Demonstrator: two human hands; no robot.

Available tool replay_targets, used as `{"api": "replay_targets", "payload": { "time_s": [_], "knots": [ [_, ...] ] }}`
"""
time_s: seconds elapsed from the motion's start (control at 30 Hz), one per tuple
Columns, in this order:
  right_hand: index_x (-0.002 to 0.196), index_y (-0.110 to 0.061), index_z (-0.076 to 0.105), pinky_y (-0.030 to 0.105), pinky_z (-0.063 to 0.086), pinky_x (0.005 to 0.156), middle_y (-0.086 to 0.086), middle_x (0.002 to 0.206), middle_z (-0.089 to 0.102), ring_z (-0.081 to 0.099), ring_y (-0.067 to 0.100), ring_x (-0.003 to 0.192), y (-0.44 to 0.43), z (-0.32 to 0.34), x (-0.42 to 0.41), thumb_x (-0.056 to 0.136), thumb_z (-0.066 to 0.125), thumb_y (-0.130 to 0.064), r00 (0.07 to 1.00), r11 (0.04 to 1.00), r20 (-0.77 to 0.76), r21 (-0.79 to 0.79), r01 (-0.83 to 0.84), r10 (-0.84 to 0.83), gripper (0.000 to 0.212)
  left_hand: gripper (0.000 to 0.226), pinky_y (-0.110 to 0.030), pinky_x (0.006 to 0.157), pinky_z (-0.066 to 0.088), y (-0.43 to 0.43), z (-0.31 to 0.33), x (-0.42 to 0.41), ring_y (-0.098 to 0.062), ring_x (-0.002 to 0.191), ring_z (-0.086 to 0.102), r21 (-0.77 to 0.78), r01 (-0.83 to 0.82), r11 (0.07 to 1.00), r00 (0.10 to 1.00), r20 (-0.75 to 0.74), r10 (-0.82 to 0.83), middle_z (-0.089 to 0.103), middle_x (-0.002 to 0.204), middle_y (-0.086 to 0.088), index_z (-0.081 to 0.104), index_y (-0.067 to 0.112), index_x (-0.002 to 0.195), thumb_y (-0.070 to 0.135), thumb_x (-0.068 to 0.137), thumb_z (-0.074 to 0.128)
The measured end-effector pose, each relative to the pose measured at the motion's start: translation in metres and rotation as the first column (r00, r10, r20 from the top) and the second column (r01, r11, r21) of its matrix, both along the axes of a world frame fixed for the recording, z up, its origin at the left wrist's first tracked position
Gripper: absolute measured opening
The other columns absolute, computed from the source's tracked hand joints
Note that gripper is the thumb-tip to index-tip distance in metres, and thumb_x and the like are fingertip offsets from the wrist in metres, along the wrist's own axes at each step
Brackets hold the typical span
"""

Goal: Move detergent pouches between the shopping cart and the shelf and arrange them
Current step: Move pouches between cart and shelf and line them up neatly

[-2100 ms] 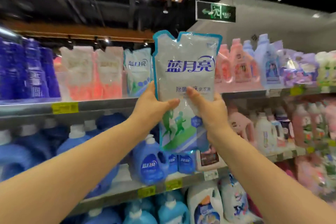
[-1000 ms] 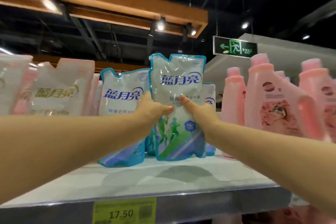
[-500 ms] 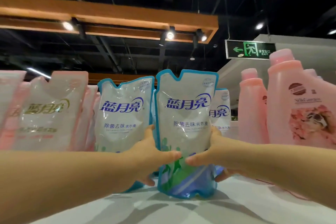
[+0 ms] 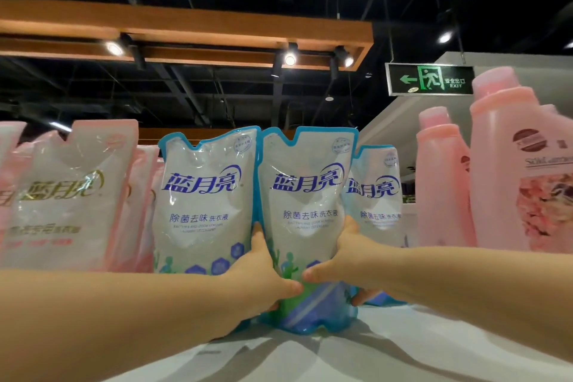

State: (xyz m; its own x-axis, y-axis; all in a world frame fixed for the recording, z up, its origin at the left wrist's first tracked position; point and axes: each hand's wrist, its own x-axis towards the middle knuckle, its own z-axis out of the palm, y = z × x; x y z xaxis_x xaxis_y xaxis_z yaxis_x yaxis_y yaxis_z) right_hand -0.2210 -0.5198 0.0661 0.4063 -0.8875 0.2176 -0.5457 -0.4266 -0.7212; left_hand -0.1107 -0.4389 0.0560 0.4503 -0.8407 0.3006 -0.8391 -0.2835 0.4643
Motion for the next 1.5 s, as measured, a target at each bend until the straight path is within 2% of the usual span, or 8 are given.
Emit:
{"api": "replay_targets", "payload": {
  "time_s": [0.27, 0.5, 0.67, 0.73, 0.83, 1.13, 1.33, 1.5],
  "knots": [
    [0.143, -0.022, 0.005, 0.04, 0.056, 0.077, 0.002, 0.128, 0.045, 0.048, 0.023, 0.109, 0.001, -0.002, -0.002, 0.074, 0.078, -0.032, 0.999, 1.0, 0.032, -0.015, -0.019, 0.02, 0.101, 0.097, -0.033, 0.099, 0.041, -0.013, -0.009, 0.011, -0.024, 0.111, 0.048, -0.091, 0.007, 0.996, 0.997, -0.079, -0.014, 0.039, 0.125, -0.009, -0.009, 0.017, 0.148, 0.042, 0.085, 0.061],
    [0.145, -0.008, 0.008, 0.04, 0.05, 0.086, 0.014, 0.138, 0.042, 0.05, 0.031, 0.119, 0.022, 0.003, -0.012, 0.078, 0.072, -0.038, 0.999, 0.998, -0.045, -0.063, -0.028, 0.025, 0.098, 0.077, -0.041, 0.092, 0.05, 0.005, 0.001, 0.005, -0.031, 0.108, 0.058, -0.187, 0.1, 0.977, 0.982, -0.137, -0.126, 0.054, 0.119, -0.013, 0.025, 0.009, 0.137, 0.025, 0.078, 0.072],
    [0.144, -0.018, 0.022, 0.04, 0.047, 0.092, 0.004, 0.128, 0.053, 0.051, 0.025, 0.113, 0.034, 0.028, -0.017, 0.064, 0.078, -0.052, 0.999, 0.973, 0.016, -0.228, 0.035, -0.032, 0.103, 0.051, -0.028, 0.074, 0.054, 0.031, 0.021, -0.008, -0.016, 0.085, 0.06, -0.322, 0.094, 0.942, 0.983, -0.121, -0.14, 0.046, 0.079, 0.007, 0.046, 0.015, 0.13, 0.018, 0.084, 0.067],
    [0.142, -0.019, 0.028, 0.036, 0.043, 0.089, 0.002, 0.128, 0.052, 0.049, 0.024, 0.115, 0.044, 0.036, -0.022, 0.068, 0.078, -0.045, 0.996, 0.968, 0.094, -0.251, 0.019, 0.004, 0.093, 0.052, -0.022, 0.067, 0.051, 0.043, 0.025, -0.01, -0.012, 0.081, 0.06, -0.348, 0.105, 0.932, 0.983, -0.103, -0.149, 0.058, 0.098, 0.002, 0.045, 0.016, 0.133, 0.019, 0.085, 0.066],
    [0.137, -0.017, 0.035, 0.033, 0.041, 0.085, 0.0, 0.12, 0.05, 0.047, 0.021, 0.108, 0.064, 0.04, -0.035, 0.076, 0.073, -0.04, 0.996, 0.947, 0.082, -0.321, -0.001, 0.029, 0.076, 0.045, -0.035, 0.088, 0.053, 0.061, 0.024, -0.015, -0.019, 0.093, 0.065, -0.364, 0.127, 0.923, 0.978, -0.107, -0.177, 0.062, 0.117, -0.005, 0.052, 0.019, 0.127, 0.019, 0.084, 0.066],
    [0.121, -0.012, 0.059, 0.031, 0.043, 0.091, 0.009, 0.118, 0.062, 0.057, 0.024, 0.109, 0.139, 0.011, -0.073, 0.087, 0.062, -0.031, 0.99, 0.926, -0.137, -0.37, -0.072, 0.022, 0.038, 0.008, -0.026, 0.077, 0.052, 0.123, 0.006, -0.038, -0.009, 0.074, 0.065, -0.334, 0.242, 0.911, 0.913, -0.239, -0.33, 0.069, 0.078, -0.001, 0.066, 0.013, 0.091, 0.013, 0.09, 0.058],
    [0.094, -0.018, 0.07, 0.023, 0.048, 0.074, -0.009, 0.076, 0.065, 0.061, 0.011, 0.078, 0.217, -0.022, -0.116, 0.091, 0.054, -0.025, 0.993, 0.832, -0.097, -0.555, -0.004, -0.06, 0.017, 0.024, -0.013, 0.056, 0.047, 0.184, -0.013, -0.07, 0.002, 0.046, 0.054, -0.461, 0.388, 0.798, 0.861, -0.126, -0.492, 0.06, 0.053, 0.004, 0.065, 0.014, 0.072, 0.019, 0.093, 0.053],
    [0.09, -0.019, 0.069, 0.029, 0.044, 0.072, -0.003, 0.087, 0.067, 0.057, 0.014, 0.082, 0.301, -0.062, -0.15, 0.092, 0.051, -0.028, 0.986, 0.748, -0.004, -0.652, 0.125, -0.169, 0.02, 0.027, -0.021, 0.062, 0.039, 0.238, -0.047, -0.11, -0.004, 0.049, 0.042, -0.502, 0.493, 0.711, 0.767, -0.136, -0.628, 0.047, 0.041, 0.011, 0.067, 0.022, 0.065, 0.023, 0.09, 0.055]
  ]
}}
